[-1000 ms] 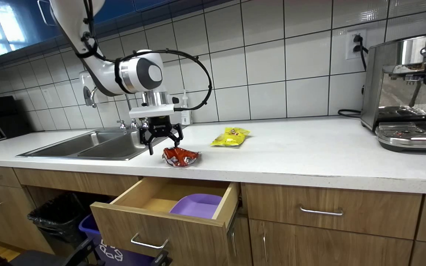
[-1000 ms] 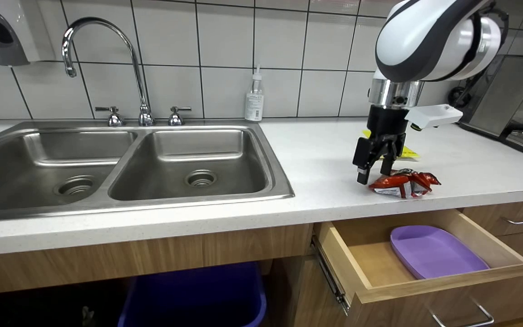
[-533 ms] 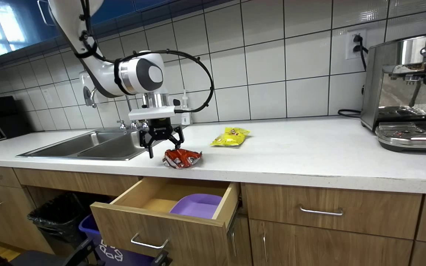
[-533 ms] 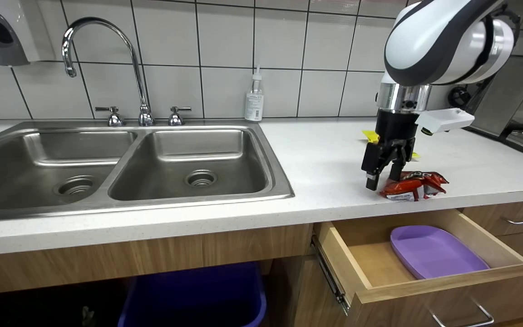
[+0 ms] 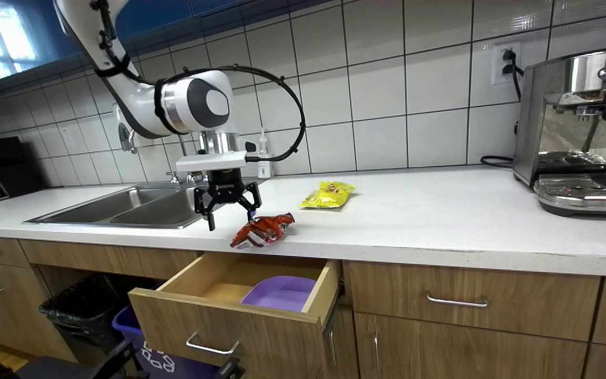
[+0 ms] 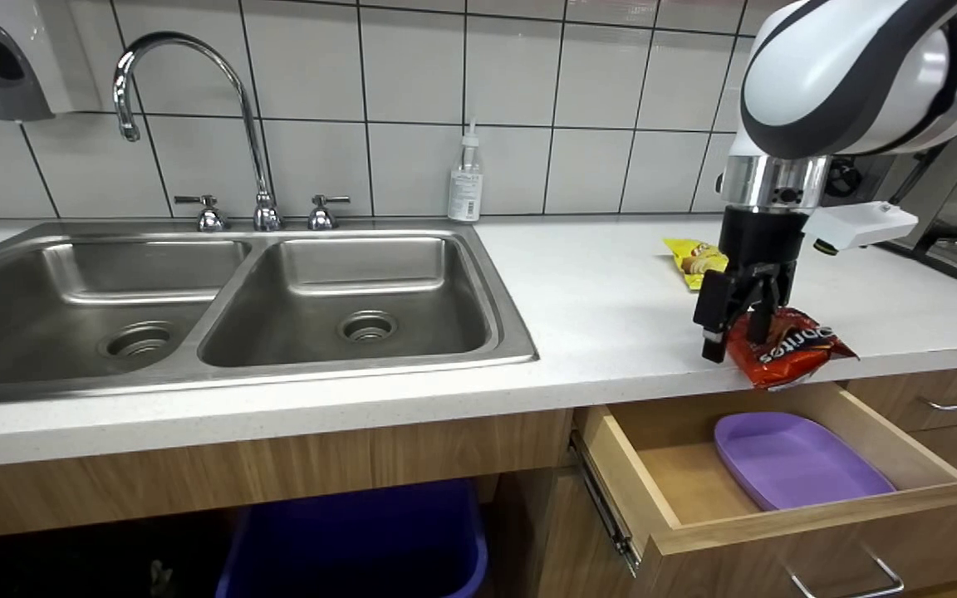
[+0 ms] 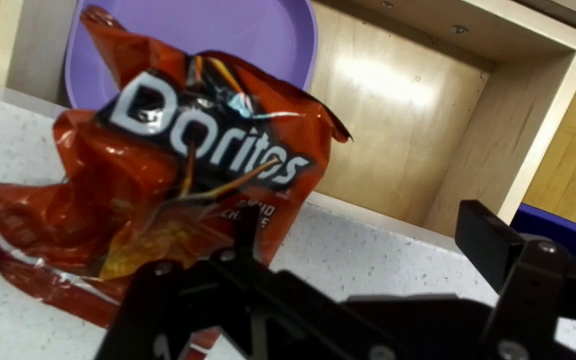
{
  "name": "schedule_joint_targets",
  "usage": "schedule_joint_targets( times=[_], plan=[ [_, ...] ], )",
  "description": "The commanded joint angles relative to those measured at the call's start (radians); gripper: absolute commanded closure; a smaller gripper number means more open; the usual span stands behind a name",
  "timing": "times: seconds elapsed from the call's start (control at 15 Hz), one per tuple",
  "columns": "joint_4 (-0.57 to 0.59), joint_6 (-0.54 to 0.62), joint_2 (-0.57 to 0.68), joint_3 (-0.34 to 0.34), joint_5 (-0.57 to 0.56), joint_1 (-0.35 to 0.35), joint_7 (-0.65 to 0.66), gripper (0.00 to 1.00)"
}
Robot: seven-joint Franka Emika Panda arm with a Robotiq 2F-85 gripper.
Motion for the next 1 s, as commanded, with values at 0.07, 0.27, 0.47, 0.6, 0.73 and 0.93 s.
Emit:
schedule_joint_targets(
  times=[0.07,0.27,0.47,0.6,0.73,0.93],
  plan=[
    [-0.085,0.003,-0.088,-0.010,0.015,-0.018,-0.027,0.00],
    [-0.116,0.002,-0.114,-0.017,0.014,-0.018,-0.026,0.00],
    [-0.145,0.005,-0.140,-0.019,0.013,-0.013,-0.027,0.00],
    [-0.155,0.005,-0.153,-0.019,0.017,-0.011,-0.026,0.00],
    [-0.154,0.004,-0.161,-0.021,0.022,-0.011,-0.024,0.00],
    [-0.142,0.003,-0.167,-0.025,0.028,-0.012,-0.021,0.00]
  ],
)
